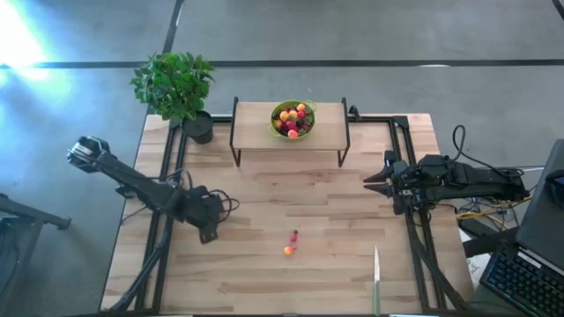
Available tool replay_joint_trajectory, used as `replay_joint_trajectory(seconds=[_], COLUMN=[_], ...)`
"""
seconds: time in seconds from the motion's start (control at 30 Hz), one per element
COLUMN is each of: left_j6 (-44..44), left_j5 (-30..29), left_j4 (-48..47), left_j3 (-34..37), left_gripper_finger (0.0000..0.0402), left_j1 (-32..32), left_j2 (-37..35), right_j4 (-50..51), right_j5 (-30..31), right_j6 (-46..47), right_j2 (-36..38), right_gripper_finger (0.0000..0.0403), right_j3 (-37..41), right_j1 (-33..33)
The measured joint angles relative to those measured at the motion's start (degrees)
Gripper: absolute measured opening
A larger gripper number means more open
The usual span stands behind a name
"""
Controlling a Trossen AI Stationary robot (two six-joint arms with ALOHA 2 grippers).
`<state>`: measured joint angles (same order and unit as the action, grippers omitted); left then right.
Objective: Pick & Place Fruit
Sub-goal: Put the brown kiwi into the green strainer bowl on the shelf
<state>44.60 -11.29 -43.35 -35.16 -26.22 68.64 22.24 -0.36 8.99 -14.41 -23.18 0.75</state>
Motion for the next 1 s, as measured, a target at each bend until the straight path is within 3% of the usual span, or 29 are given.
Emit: replay_joint_trajectory(seconds=[0.5,1.0], left_j6=[-3.94,-0.62], left_j5=[-4.5,-5.96], left_j4=[3.54,3.88], left_j3=[-2.34,-4.5], left_gripper_finger=[0.0223,0.0223], left_j1=[0.37,0.37], left_j2=[-0.13,-0.11], right_j4=[0.0,0.0], right_j5=[0.02,0.0], right_j6=[0.0,0.0], right_j2=[0.0,0.0], right_gripper_finger=[0.0038,0.0082], right_j3=[0.0,0.0], right_j1=[-0.02,-0.02])
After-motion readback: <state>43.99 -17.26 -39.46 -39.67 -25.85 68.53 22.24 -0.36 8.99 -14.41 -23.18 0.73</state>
